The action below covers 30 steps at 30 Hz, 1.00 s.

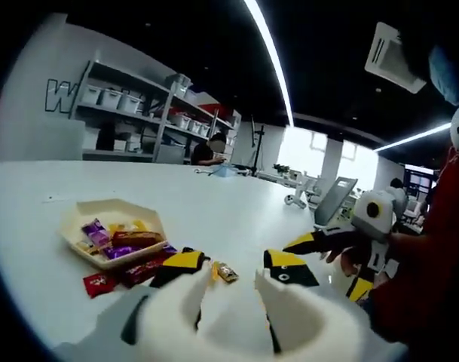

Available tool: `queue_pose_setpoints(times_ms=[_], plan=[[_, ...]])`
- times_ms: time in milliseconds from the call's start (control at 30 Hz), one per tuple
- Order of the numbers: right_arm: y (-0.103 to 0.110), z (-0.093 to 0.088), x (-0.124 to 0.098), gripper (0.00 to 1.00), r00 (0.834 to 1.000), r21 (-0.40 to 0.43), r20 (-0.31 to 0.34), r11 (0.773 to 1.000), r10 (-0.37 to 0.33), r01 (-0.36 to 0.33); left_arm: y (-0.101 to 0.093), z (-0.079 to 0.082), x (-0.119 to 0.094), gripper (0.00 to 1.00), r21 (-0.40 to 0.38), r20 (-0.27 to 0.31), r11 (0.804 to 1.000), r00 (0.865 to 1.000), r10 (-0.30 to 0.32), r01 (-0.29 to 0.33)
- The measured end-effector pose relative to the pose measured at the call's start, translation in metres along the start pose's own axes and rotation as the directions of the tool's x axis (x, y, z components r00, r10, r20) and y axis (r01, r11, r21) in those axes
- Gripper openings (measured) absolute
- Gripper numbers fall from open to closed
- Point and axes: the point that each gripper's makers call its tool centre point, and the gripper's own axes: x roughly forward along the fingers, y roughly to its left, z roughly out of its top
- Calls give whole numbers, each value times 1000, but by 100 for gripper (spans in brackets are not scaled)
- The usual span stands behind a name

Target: Place the target food into the container with the food tongs after gripping and lifting it, then release it inside without dropping or visibly crushing the food.

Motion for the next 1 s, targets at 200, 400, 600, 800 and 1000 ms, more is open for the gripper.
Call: queue_pose_setpoints(times_ms=[200, 400, 600, 800, 1000], plan=[[3, 3, 3, 58, 1000, -30, 11, 1000, 3, -2, -11, -4, 1, 30, -5, -4, 1000, 1000, -13, 13], [9, 17, 11, 49, 999, -48, 44, 999, 13, -11, -26, -1, 3, 30, -12, 23, 999, 999, -33, 33], [11, 27, 19, 34, 998, -130, 64, 992, 7, 1, -37, 0, 3, 30, -39, 37, 998, 998, -46, 47], [16, 30, 22, 22, 996, -197, 88, 980, 9, 8, -47, -3, 3, 30, -69, 32, 995, 997, -69, 71], [19, 33, 22, 16, 995, -229, 101, 973, 19, 5, -60, -4, 7, 30, -105, 40, 989, 994, -105, 108]])
